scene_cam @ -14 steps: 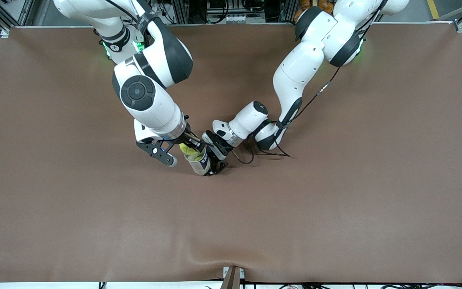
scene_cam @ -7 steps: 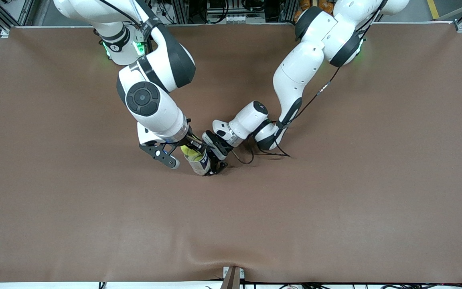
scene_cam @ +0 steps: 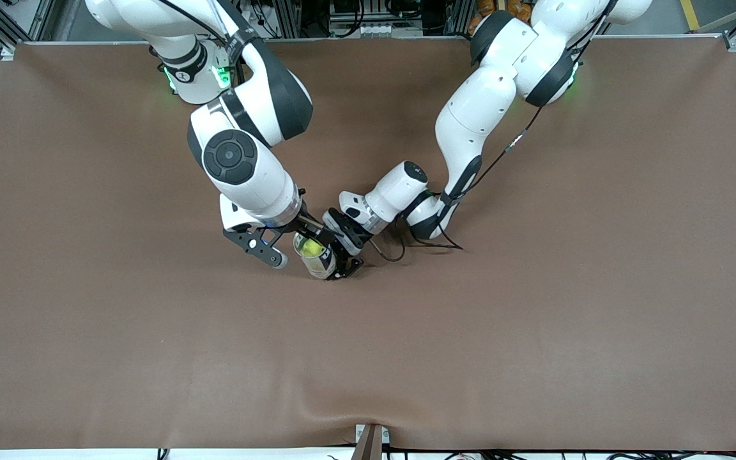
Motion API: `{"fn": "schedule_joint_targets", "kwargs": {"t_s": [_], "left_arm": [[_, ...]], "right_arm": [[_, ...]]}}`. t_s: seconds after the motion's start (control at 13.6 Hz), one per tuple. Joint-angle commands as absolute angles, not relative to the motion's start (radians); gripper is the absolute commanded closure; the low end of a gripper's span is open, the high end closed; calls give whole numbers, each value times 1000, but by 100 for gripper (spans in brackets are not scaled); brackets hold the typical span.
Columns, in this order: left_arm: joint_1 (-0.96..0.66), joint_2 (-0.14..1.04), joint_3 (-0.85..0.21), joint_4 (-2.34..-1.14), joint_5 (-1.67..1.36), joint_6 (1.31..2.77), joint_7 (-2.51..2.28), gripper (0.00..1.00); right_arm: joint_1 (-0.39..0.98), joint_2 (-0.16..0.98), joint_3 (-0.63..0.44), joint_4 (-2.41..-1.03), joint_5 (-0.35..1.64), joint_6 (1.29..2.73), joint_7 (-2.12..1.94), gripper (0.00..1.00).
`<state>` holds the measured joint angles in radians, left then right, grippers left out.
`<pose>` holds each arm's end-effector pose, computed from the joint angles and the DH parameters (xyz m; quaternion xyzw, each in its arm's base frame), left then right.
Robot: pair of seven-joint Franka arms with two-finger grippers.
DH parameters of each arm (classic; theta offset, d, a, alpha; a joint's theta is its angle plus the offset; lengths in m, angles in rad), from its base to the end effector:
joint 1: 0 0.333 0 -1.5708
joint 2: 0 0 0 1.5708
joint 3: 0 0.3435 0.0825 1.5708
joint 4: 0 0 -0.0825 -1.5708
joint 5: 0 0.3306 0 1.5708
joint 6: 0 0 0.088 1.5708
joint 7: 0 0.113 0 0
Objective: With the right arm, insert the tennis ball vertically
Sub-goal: 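Open the right gripper and draw it back from the can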
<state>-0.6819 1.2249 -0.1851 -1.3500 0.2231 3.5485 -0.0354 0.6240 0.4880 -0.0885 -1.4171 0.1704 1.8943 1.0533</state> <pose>0.5033 -0.5451 0.1564 0.7957 -0.3695 0.4139 0.2428 0.5547 0.3585 0.4547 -0.9590 0.2771 0.0457 0.0389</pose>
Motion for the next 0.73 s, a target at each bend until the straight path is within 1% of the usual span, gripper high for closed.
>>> {"fn": "schedule_joint_targets", "kwargs": {"t_s": [0.0,0.07,0.29,0.44,0.51,0.66], "left_arm": [[-681,1227,-183,-1351,218,3554,-25,8],[-680,1227,-183,-1351,219,3554,-23,0],[-678,1227,-183,-1353,219,3554,-25,0],[-672,1221,-183,-1367,219,3554,-25,0],[-670,1207,-183,-1391,219,3554,-28,0],[-664,1137,-184,-1493,218,3554,-35,0]], "right_arm": [[615,496,-87,-1384,149,1884,1054,0],[611,483,-90,-1385,150,1878,1051,0],[556,419,-92,-1385,150,1763,967,0],[490,376,-92,-1384,150,1668,873,0],[451,348,-92,-1385,150,1623,815,0],[375,304,-92,-1384,150,1548,732,0]]}}
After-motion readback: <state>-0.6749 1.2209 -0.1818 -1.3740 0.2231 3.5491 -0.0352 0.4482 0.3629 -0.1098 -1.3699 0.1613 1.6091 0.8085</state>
